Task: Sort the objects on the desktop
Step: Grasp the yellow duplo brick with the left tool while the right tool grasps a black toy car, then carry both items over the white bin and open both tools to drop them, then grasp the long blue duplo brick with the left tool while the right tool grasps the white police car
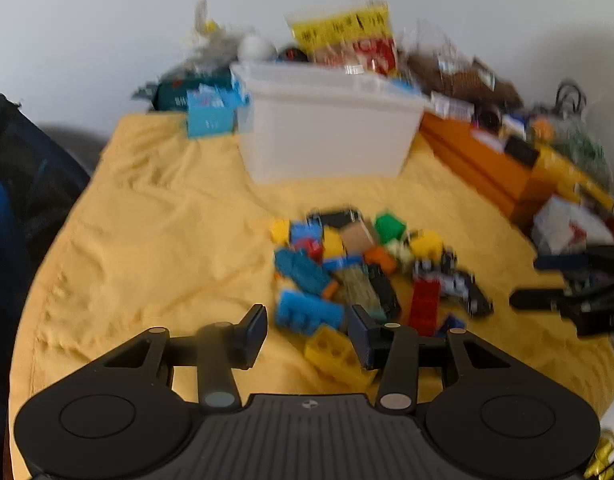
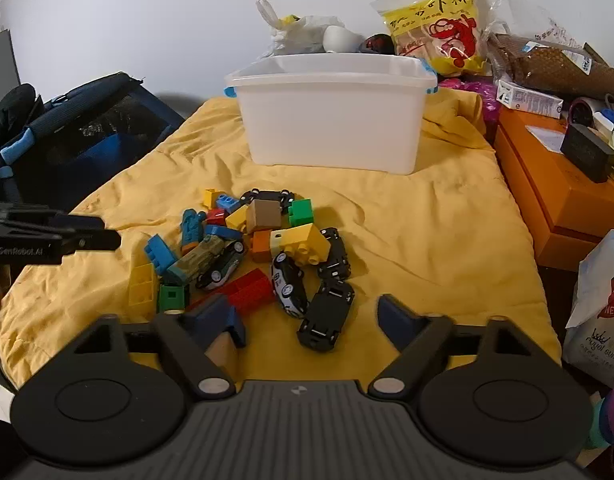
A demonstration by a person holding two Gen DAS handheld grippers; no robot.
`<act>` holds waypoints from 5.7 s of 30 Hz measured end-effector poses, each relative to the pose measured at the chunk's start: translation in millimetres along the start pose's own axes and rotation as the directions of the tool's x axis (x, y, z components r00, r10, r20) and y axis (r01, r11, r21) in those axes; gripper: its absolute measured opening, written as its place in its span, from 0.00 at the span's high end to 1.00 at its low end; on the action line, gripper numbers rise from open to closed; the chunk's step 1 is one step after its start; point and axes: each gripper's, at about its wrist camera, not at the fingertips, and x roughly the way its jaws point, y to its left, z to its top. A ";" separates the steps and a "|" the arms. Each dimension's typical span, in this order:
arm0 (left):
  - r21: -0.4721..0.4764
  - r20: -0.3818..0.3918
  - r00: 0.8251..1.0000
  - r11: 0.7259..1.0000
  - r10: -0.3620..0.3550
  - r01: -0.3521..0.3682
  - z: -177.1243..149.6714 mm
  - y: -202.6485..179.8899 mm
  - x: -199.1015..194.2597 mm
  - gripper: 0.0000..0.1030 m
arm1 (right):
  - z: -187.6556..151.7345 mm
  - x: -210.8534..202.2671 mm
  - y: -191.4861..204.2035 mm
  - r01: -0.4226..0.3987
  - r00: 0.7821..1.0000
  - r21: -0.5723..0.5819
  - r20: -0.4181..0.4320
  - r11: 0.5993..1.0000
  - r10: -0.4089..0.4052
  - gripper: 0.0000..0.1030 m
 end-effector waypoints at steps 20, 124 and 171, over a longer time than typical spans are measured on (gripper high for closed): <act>0.063 -0.057 0.997 0.997 0.047 -0.043 -28.0 -23.5 22.5 0.33 | -2.3 30.3 -5.0 0.067 0.996 0.016 -0.066 0.998 -0.066 0.34; 0.093 -0.012 0.998 0.994 0.066 -0.064 42.4 2.5 25.1 0.23 | 28.0 46.5 7.7 -0.039 0.996 -0.171 -0.088 0.985 0.024 0.54; 0.017 0.048 0.999 1.000 0.024 -0.025 58.8 -3.9 22.1 0.49 | 17.0 68.9 0.5 -0.031 0.983 -0.070 -0.182 0.997 0.017 0.51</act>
